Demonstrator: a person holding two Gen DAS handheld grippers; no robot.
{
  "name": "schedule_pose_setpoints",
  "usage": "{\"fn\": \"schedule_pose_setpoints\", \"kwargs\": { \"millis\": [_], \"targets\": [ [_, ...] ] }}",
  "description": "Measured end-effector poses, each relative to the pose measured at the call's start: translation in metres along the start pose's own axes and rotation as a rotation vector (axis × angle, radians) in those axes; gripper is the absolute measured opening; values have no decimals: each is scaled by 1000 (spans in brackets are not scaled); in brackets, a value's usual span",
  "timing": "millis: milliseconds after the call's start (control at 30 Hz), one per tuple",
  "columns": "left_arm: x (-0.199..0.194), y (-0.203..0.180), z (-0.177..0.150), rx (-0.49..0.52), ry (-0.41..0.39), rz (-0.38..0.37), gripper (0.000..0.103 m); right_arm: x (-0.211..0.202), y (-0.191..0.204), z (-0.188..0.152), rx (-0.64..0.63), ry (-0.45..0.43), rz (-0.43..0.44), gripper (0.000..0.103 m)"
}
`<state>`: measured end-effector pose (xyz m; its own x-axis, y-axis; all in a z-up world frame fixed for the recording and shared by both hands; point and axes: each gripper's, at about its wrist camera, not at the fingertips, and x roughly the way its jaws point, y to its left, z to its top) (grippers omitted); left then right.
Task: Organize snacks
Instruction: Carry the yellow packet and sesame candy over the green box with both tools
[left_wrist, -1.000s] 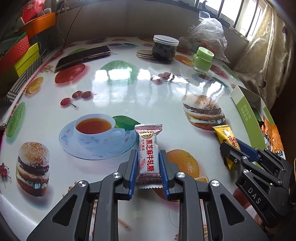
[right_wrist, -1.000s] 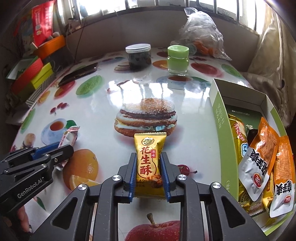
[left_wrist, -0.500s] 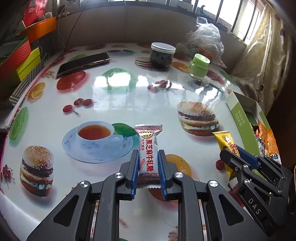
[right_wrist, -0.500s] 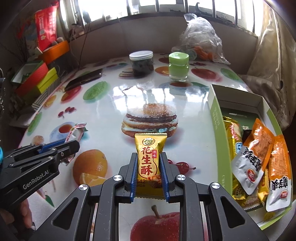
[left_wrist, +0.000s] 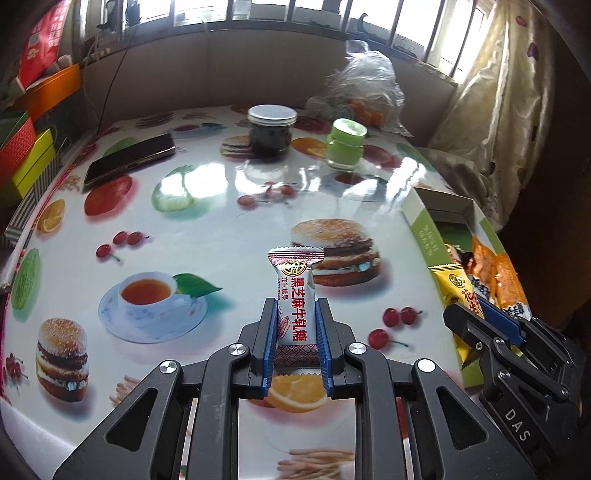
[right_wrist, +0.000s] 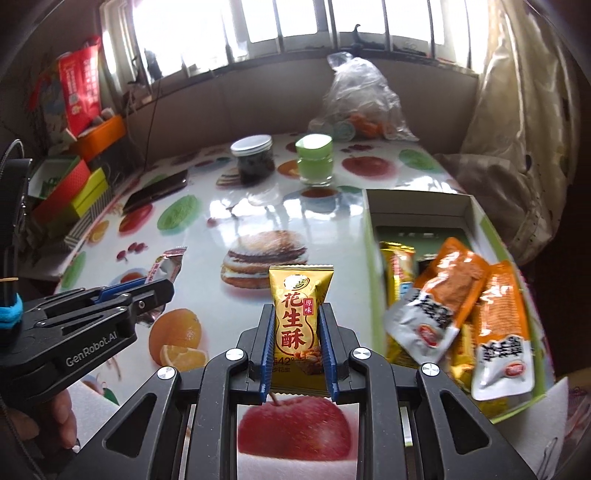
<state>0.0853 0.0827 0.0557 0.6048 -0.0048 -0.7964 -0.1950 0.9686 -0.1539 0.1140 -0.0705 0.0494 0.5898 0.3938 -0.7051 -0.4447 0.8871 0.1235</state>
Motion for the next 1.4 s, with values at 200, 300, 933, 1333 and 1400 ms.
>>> {"fn": "schedule_pose_setpoints", "kwargs": {
  "millis": [200, 300, 933, 1333, 1400],
  "targets": [
    [-2, -22, 6, 39, -8, -29, 21, -16, -20, -2, 40, -22, -32, 21],
    [-3, -32, 8, 57, -7, -43, 21, -22, -29, -3, 54, -28, -44, 21],
    [12, -101, 27, 153, 24, -142, 21, -50, -84, -13, 153, -56, -138, 21],
    [32, -133, 45, 184, 47, -181, 21, -45, -114, -17, 211, -44, -168, 21],
    [36, -138, 49, 187, 47, -190, 21, -44, -117, -17, 217, -41, -170, 21]
  ]
}}
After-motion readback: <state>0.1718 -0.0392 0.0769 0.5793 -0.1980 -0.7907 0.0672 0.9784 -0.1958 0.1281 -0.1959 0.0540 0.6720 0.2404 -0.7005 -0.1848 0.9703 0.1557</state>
